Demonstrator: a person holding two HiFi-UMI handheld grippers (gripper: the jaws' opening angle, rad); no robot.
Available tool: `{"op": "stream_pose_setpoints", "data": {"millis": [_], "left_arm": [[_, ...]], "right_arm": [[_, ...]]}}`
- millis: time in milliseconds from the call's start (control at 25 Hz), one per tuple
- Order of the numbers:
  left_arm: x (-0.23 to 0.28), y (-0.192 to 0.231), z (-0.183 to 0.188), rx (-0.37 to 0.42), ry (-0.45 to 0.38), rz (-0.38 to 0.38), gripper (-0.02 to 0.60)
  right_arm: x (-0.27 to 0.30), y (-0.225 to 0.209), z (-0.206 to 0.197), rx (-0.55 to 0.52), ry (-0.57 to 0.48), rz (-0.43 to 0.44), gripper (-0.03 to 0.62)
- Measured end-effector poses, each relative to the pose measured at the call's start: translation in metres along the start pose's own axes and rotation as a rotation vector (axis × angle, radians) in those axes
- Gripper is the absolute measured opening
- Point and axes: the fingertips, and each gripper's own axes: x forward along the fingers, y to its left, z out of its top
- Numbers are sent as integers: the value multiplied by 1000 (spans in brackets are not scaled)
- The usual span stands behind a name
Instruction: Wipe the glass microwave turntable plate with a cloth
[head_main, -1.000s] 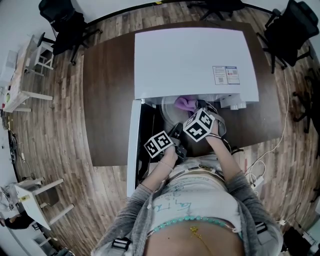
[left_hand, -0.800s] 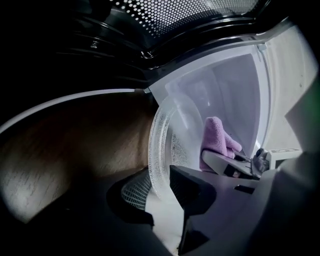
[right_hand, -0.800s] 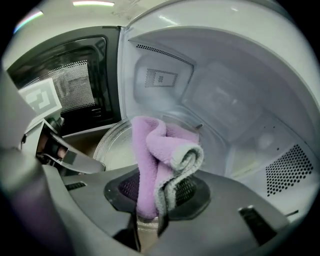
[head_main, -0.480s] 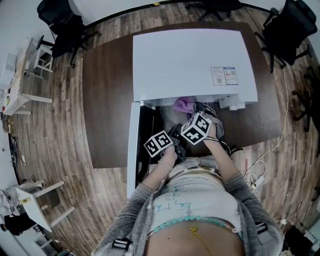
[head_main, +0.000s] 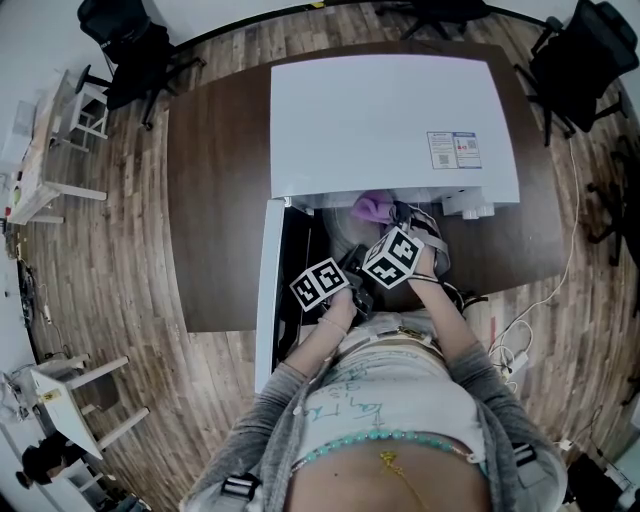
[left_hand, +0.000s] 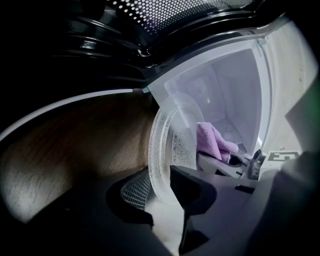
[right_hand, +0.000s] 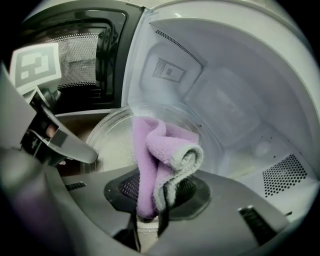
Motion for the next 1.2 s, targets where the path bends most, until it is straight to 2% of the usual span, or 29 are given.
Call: {"op": "stream_pose_setpoints", "data": {"millis": [440,1200], "left_arm": [[-1,0,0,2,1,-3,124],[1,0,-1,14,21,-9,126]], "right_arm": [[-4,13,-12,-29,33,18,112],[0,37,9,-126,-8,60,112]]}}
